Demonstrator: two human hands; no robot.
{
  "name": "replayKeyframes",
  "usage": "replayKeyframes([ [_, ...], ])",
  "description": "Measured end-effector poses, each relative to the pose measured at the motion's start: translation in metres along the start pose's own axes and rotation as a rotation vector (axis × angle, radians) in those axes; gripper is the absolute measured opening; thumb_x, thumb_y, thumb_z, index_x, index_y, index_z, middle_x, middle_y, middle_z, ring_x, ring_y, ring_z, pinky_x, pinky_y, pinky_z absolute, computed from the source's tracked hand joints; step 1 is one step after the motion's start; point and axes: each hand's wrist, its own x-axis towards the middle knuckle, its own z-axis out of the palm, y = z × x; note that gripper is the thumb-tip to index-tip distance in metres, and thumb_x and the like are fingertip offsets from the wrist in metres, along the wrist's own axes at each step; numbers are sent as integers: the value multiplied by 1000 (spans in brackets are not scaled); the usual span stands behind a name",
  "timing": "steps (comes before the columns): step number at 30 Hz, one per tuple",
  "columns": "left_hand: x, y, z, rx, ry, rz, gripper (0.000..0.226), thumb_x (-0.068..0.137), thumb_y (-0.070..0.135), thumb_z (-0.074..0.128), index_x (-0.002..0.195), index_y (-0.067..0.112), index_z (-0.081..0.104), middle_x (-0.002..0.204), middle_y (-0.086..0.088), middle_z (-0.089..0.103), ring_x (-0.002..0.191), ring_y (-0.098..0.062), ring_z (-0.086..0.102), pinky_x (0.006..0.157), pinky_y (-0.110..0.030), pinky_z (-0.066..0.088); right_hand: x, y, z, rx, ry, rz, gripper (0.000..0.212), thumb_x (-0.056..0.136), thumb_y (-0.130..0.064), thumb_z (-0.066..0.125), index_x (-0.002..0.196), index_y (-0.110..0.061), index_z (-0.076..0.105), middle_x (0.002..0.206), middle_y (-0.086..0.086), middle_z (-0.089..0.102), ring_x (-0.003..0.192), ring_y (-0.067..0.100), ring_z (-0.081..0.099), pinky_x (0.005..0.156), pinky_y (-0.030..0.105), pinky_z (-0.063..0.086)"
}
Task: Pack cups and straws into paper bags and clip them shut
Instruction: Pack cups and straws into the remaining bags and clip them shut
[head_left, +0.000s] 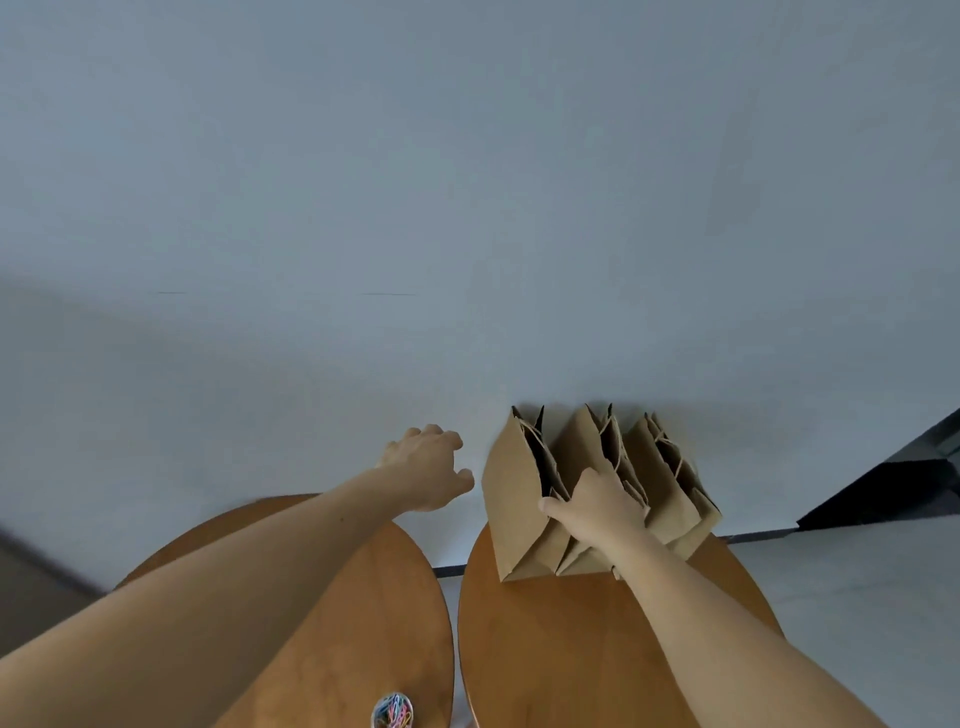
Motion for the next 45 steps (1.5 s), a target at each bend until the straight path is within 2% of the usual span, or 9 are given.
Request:
replayKeyframes([
  [4,13,13,15,-10,-31,-43,58,97,47,46,148,21,38,152,0,39,137,-24,36,108,-40,36,31,16,19,-74,-32,-4,49,88,-66,49,97,-18,48,84,-3,61,71,15,56,53,28,36],
  [10,21,11,23,-31,-36,-115,57,98,45,47,148,21,38,152,0,38,137,-23,37,106,-40,37,59,32,41,-119,-75,-51,31,101,-43,41,80,-22,49,73,-4,59,64,13,56,49,26,35],
  [15,18,-3,28,-49,-46,-150,57,97,44,47,148,21,39,151,-1,39,135,-23,38,107,-40,39,62,31,50,-139,-64,-82,19,101,-27,43,85,-22,51,72,-6,55,65,12,54,50,25,37],
  [20,5,-20,26,-90,-22,-174,56,96,43,49,147,21,39,151,-1,40,134,-23,39,105,-40,40,54,10,38,-147,11,-172,18,99,-25,48,86,-20,59,67,-8,51,60,11,51,47,22,33],
  [29,-46,-87,9,-136,62,-182,55,96,43,48,146,20,41,149,-2,42,134,-24,40,104,-41,41,-8,-99,14,-197,100,-435,17,97,-23,51,89,-13,63,72,0,53,69,20,57,57,27,43],
  [35,-100,-170,7,-162,75,-202,56,95,48,48,144,21,44,144,-3,46,129,-25,43,102,-41,43,-71,-192,45,-149,77,-500,38,94,-14,50,58,-20,38,55,-2,43,48,9,40,41,20,22],
  [39,-135,-230,18,-166,55,-236,59,92,48,50,144,20,44,141,-5,49,124,-25,48,99,-40,47,-108,-239,94,-154,45,-515,33,94,-17,48,61,-19,43,57,-2,46,48,12,44,41,22,27],
  [42,-158,-265,34,-171,29,-253,58,92,48,51,142,19,46,139,-5,51,121,-25,51,98,-40,49,-132,-258,135,-132,31,-516,29,95,-19,52,67,-23,42,57,-9,39,48,4,38,42,17,22],
  [45,-173,-288,53,-159,-17,-246,53,92,49,50,136,19,52,129,-7,55,112,-25,54,93,-39,51,-154,-265,173,-111,-6,-486,20,95,-23,52,76,-20,56,59,-12,41,49,4,40,42,14,21],
])
